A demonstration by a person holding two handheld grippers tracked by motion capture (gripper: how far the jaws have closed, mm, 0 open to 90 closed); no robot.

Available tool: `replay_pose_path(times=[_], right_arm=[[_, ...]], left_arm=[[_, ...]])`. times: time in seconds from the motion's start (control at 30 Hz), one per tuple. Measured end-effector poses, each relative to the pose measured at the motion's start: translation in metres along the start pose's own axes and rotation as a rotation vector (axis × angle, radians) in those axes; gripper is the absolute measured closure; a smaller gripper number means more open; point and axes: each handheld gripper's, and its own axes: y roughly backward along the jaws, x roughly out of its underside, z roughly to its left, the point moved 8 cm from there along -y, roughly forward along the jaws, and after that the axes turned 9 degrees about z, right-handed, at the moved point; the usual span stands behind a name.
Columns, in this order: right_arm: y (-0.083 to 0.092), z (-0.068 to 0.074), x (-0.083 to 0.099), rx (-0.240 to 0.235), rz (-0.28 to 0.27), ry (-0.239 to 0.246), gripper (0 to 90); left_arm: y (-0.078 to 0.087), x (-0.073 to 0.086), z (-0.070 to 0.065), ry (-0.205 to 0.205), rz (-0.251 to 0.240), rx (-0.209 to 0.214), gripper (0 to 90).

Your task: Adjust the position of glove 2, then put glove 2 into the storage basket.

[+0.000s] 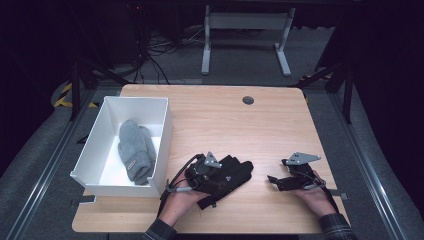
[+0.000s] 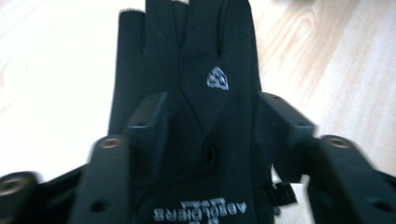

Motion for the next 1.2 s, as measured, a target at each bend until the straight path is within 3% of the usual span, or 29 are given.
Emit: replay_pose_path(times=[0.1, 0.2, 0.63, 0.77, 0.83, 1.03, 1.2], right_arm=[[0.0, 0.0, 0.0, 0.0, 0.0, -0.001, 12.4], [0.0, 0.0, 0.0, 0.001, 0.001, -0.001, 12.4], [0.0, 0.0, 0.0, 0.001, 0.001, -0.001, 12.2], [0.0, 0.0, 0.0, 0.002, 0.001, -0.001, 12.1], [0.0, 0.0, 0.0, 0.002, 0.001, -0.001, 12.1], [0.0, 0.0, 0.0, 0.002, 0.001, -0.001, 12.1], [0.0, 0.0, 0.0, 0.002, 0.001, -0.002, 12.1]], left_arm=[[-0.005, -0.007, 0.001, -0.01, -0.007, -0.033, 27.8], [-0.011, -0.01, 0.003, -0.018, 0.003, -0.05, 21.0], [-0.032, -0.009, 0.014, -0.026, 0.054, -0.075, 15.6], [-0.038, -0.006, 0.015, -0.035, 0.084, -0.069, 16.5], [-0.04, -0.004, 0.015, -0.028, 0.097, -0.044, 17.1], [-0.042, -0.002, 0.015, -0.013, 0.094, -0.012, 22.9], [-0.038, -0.001, 0.012, -0.034, 0.093, 0.031, 42.3]])
